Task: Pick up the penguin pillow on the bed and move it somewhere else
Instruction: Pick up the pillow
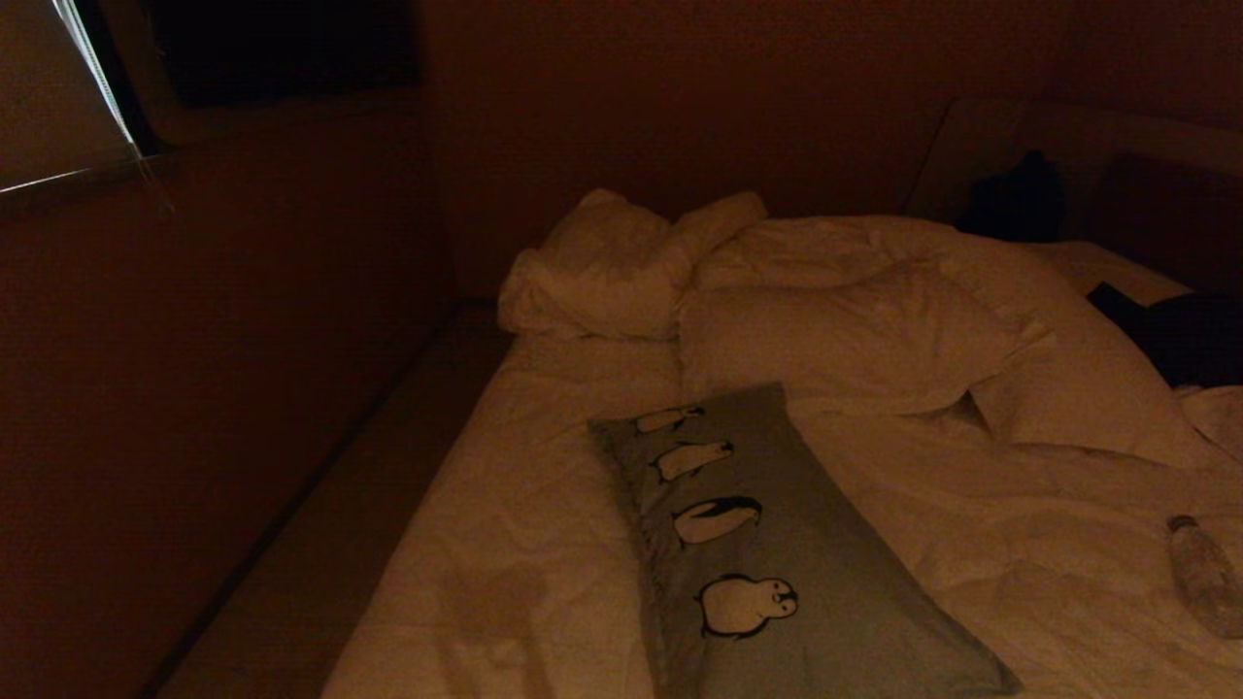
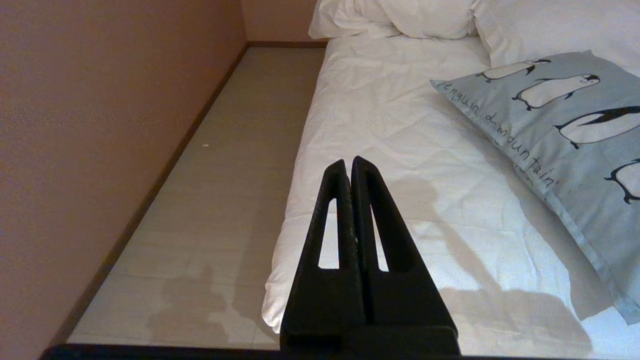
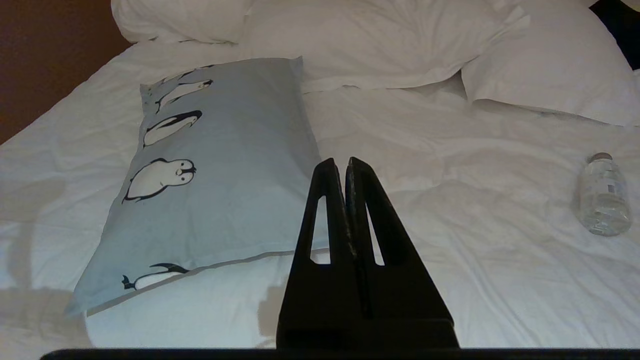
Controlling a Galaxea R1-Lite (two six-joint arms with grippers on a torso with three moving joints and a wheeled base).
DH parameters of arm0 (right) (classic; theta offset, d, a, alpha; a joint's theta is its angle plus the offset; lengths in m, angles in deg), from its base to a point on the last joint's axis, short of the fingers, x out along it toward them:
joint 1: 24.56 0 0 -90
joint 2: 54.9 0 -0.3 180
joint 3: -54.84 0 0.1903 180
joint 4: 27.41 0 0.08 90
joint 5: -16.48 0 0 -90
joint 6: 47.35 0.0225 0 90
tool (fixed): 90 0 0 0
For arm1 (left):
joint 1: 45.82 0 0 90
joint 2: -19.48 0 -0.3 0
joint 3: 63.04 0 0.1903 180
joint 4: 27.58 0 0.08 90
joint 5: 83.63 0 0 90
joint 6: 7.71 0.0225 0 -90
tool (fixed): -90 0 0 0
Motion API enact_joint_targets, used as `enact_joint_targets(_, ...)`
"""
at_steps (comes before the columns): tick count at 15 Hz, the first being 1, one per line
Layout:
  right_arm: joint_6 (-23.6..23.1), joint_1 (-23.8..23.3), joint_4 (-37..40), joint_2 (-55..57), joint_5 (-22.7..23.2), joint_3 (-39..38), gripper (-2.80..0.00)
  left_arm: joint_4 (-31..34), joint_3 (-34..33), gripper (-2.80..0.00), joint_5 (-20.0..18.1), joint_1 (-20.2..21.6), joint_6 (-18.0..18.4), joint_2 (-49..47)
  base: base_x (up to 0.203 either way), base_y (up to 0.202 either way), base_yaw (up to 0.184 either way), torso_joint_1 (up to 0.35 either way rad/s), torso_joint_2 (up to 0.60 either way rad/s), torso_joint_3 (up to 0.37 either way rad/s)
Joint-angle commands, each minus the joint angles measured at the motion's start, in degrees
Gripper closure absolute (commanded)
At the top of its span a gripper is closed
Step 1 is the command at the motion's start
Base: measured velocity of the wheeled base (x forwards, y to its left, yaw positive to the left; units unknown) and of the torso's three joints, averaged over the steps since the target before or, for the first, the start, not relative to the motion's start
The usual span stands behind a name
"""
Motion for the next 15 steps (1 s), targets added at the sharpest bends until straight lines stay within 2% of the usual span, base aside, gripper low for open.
enact_joint_targets(1,-0.04,0.02,-0.04,-0.02,0.02,-0.09,0.0,-0.02,0.0,0.0,0.04,0.06,-0.05,0.06,0.0,0.0,0.0,0.0,0.0,0.0)
enact_joint_targets(8,-1.93,0.02,-0.51,-0.01,1.08,1.43,0.0,-0.02,0.0,0.0,0.04,-0.02,-0.05,-0.02,0.0,0.0,0.0,0.0,0.0,0.0)
enact_joint_targets(15,-1.37,0.02,1.07,3.8,10.94,19.87,0.0,-0.02,0.0,0.0,0.04,0.06,-0.05,-0.01,0.0,0.0,0.0,0.0,0.0,0.0)
